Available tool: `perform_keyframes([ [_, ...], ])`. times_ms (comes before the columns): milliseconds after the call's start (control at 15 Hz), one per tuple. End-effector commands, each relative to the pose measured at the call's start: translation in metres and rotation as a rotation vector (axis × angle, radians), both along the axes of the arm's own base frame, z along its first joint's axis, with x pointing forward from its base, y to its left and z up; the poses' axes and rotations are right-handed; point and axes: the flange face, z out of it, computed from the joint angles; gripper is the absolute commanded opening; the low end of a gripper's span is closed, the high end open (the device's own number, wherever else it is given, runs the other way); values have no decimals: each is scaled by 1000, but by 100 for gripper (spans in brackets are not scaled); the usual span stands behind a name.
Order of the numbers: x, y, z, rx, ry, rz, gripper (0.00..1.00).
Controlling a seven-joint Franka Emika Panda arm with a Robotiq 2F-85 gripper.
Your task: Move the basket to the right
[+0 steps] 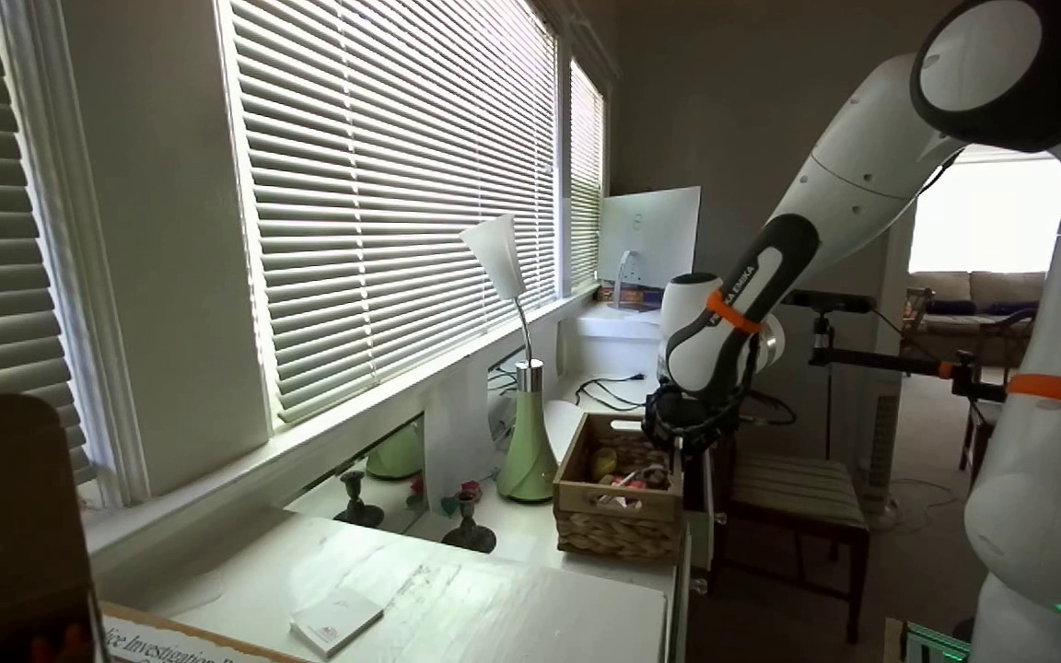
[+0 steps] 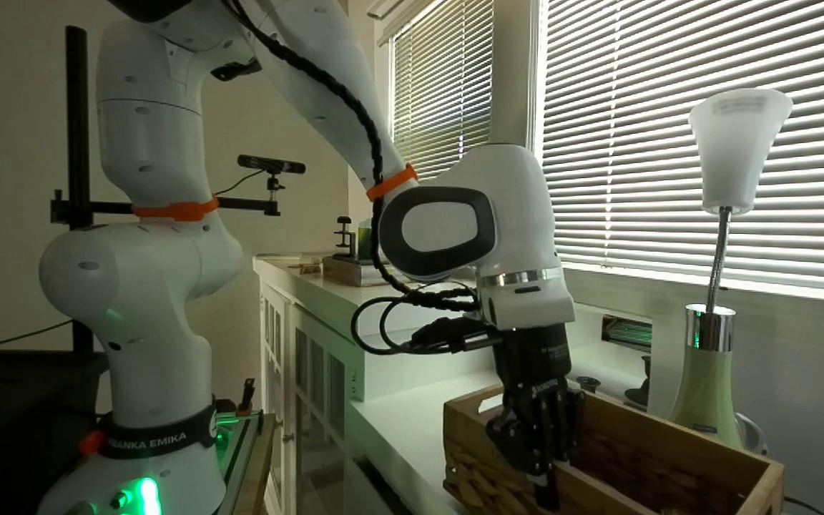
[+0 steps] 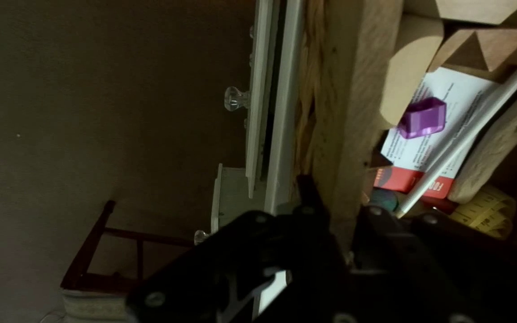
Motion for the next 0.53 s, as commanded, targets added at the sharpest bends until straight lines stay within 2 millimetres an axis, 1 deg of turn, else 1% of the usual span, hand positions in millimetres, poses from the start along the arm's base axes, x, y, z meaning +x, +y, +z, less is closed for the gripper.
perform_keyframes([
  [0,6,7,3,23,-30,-2,4],
  [133,8,15,-1,43,-23,8,4],
  [467,18,32,-7,28,-6,48,4],
])
